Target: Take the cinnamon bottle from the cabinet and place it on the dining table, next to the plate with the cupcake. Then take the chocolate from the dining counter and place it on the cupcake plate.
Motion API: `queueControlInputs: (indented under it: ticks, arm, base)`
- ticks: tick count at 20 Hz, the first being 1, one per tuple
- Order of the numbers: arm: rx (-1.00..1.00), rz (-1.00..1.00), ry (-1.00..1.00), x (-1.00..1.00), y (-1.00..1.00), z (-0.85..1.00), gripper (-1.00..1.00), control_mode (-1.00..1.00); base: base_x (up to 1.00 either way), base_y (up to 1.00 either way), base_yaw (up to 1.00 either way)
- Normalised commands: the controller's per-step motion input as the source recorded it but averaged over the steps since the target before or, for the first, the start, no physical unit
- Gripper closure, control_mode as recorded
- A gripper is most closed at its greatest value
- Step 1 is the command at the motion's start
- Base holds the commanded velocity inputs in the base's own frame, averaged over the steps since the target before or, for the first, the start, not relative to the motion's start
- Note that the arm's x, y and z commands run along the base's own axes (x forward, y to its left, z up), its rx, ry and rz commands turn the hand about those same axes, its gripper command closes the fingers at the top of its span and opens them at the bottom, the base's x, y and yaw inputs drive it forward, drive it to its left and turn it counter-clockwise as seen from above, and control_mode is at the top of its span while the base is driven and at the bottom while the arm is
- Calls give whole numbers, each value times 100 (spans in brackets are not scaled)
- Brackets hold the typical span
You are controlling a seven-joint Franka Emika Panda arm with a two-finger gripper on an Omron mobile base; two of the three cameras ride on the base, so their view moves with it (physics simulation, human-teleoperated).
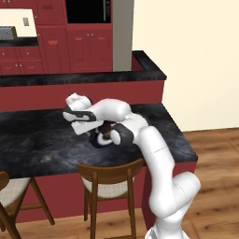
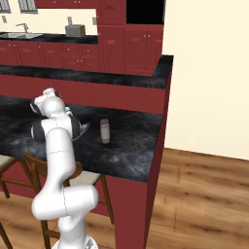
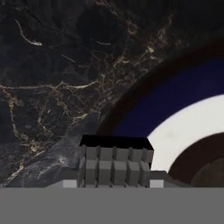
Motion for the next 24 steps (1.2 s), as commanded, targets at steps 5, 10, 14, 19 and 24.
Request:
queueControlInputs:
  ticks: [5,10,14,19,24]
  arm:
    - [3,-5,-15,-15,-31,0,-100,-100]
    - [9,-5,-12,-11,-26,9,-100,-100]
    - [7,-5,-12,-1,-16,20,-100,-100]
    - [4,-4,-10,0,-4,24,-100,-100]
    - [4,-4,-6,0,0,35,-100,-100]
  base:
    - [0,0,0]
    - [0,0,0]
    - [0,0,0]
    - [0,0,0]
    - [0,0,0]
